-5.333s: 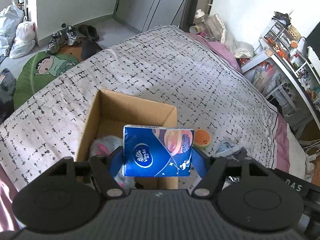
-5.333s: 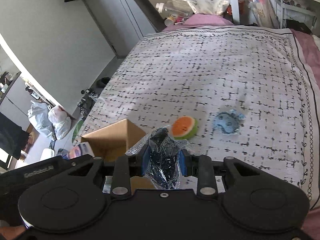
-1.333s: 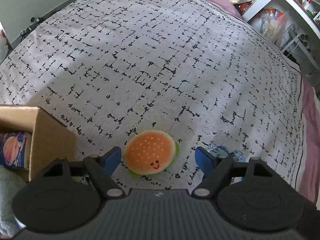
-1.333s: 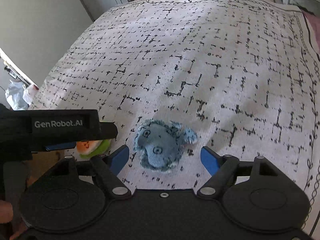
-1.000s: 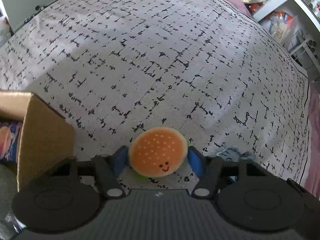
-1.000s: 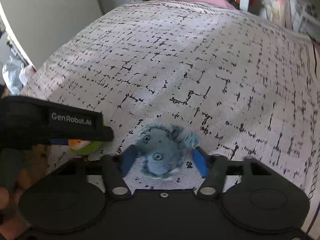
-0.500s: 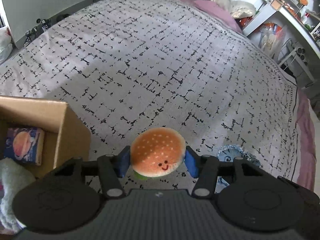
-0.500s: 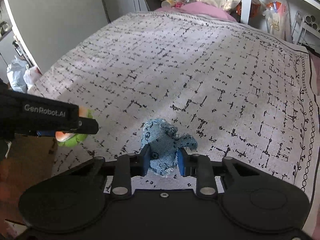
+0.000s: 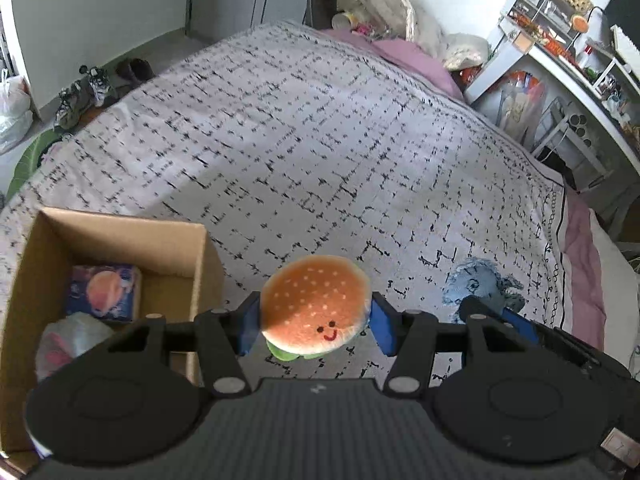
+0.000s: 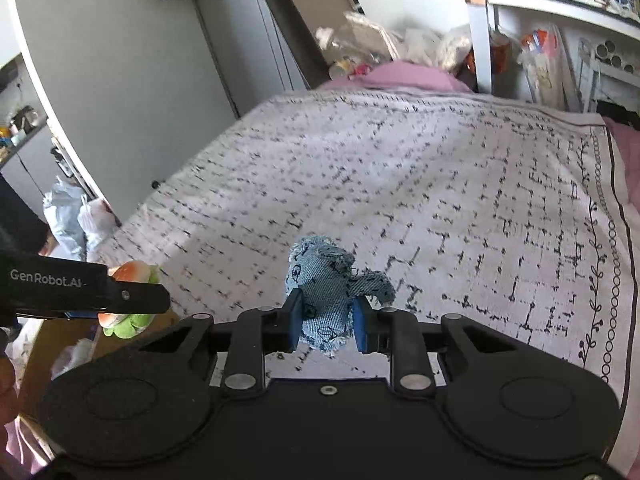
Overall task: Organize soft objects
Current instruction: 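Lift both plushes and carry them toward the box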
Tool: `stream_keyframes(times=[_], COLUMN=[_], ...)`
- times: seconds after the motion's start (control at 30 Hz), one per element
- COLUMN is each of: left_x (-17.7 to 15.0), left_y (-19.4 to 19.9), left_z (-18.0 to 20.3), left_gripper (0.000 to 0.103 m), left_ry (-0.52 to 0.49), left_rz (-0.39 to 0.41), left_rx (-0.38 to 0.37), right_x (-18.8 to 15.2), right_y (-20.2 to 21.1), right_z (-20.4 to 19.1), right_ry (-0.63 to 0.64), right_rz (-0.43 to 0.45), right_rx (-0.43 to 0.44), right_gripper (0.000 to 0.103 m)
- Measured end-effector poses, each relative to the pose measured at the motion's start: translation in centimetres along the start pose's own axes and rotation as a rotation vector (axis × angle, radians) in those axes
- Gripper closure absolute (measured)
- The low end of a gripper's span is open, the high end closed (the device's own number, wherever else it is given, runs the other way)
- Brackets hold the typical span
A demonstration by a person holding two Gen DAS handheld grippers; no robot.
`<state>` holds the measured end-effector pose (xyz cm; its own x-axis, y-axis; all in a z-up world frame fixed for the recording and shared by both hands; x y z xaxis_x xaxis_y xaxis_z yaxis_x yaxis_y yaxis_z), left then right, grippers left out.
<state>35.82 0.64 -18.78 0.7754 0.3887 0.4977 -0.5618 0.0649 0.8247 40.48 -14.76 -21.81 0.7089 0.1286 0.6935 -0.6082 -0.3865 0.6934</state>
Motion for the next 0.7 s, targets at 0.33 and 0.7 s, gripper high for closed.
stream_keyframes(times=[0.33, 0.7], left_x=[-0.3, -1.0], left_y=[3.0, 4.7], left_z=[-2.4, -5.2], left_gripper=[0.048, 0.048], left_ry=[0.014, 0.025], left_rz=[0.029, 0.012], left_rx=[-0.001, -0.019], right_x=[0.1, -0.1], right_y=[1.8, 2.7], right_z=[-2.2, -5.5], right_ry=[0.046, 0.11], right_rz=[0.021, 0.028], right_rx=[0.023, 0.028], right_gripper=[0.078, 0.078])
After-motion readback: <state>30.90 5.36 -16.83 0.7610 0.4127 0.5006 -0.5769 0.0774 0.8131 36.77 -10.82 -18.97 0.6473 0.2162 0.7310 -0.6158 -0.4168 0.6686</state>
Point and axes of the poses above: each gripper's, at about its wrist camera, not at the fingertips, and y roughly against the way its jaws point, z to its right, x to its top, the point moved 10 cm from there along -y, roughly the way its jaws point, and after that the axes turned 2 degrees about -x, right-handed, at the moved point
